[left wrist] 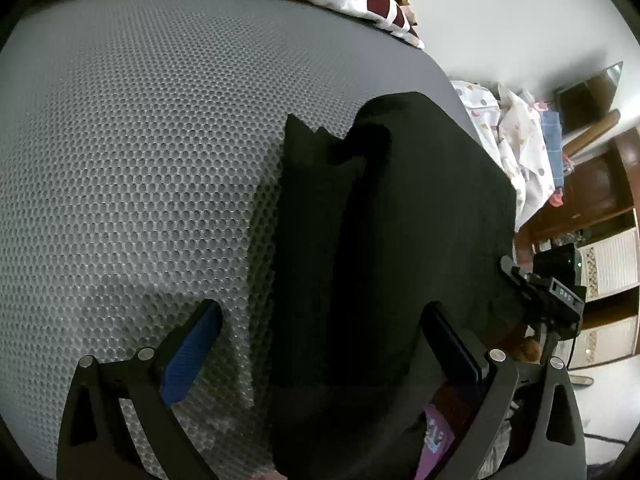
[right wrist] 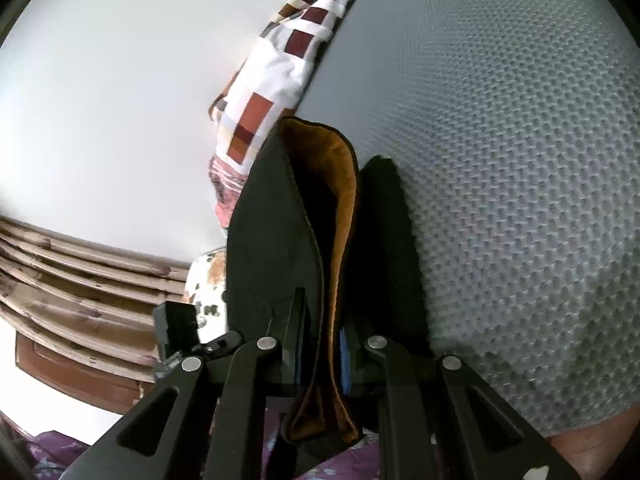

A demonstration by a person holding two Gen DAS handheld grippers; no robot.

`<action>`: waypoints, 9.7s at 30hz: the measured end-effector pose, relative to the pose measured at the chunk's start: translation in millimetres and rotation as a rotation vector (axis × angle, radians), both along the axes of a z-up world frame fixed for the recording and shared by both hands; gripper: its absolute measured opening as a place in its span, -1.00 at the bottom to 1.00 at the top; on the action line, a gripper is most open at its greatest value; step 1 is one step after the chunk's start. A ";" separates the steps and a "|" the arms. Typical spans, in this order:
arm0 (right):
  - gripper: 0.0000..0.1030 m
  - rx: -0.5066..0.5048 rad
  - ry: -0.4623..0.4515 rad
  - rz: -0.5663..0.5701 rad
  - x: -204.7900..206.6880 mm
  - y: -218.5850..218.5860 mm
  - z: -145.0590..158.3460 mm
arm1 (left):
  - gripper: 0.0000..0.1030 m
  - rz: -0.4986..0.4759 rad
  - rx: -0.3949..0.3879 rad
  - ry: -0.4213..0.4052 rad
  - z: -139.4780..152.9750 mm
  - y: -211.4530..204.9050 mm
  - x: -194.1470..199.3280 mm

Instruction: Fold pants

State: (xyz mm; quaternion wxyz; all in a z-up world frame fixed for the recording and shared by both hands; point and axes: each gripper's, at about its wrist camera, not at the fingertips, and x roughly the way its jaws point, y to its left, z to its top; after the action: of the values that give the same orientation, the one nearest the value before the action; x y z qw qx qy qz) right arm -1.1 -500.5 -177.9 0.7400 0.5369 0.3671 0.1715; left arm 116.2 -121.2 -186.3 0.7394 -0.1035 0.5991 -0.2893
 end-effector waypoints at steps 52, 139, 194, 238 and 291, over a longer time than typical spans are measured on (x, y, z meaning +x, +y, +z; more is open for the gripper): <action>1.00 -0.185 0.145 1.219 272.0 195.9 44.7 | 0.99 -0.163 -0.142 -0.339 -5.3 27.5 -51.3; 0.93 -0.645 0.068 -0.061 126.7 44.9 27.7 | 0.99 -0.778 0.098 0.554 17.9 10.2 159.6; 1.00 -0.114 -0.032 -0.103 -24.8 -15.2 18.3 | 0.91 -0.002 -0.382 0.105 -17.9 29.5 -6.3; -0.51 -0.219 0.067 -0.006 -29.9 3.9 34.8 | 0.92 0.008 -0.374 0.103 -23.0 60.8 -1.3; 0.40 -0.315 0.045 0.047 0.2 -19.3 39.4 | 0.96 -0.009 -0.367 0.069 -23.3 45.1 5.9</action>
State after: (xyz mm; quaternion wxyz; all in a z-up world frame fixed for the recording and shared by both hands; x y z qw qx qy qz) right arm -0.9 -519.9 -138.5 0.8024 0.4091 0.4185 0.1169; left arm 122.2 -76.1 -209.6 0.6858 -0.2438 0.5619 -0.3930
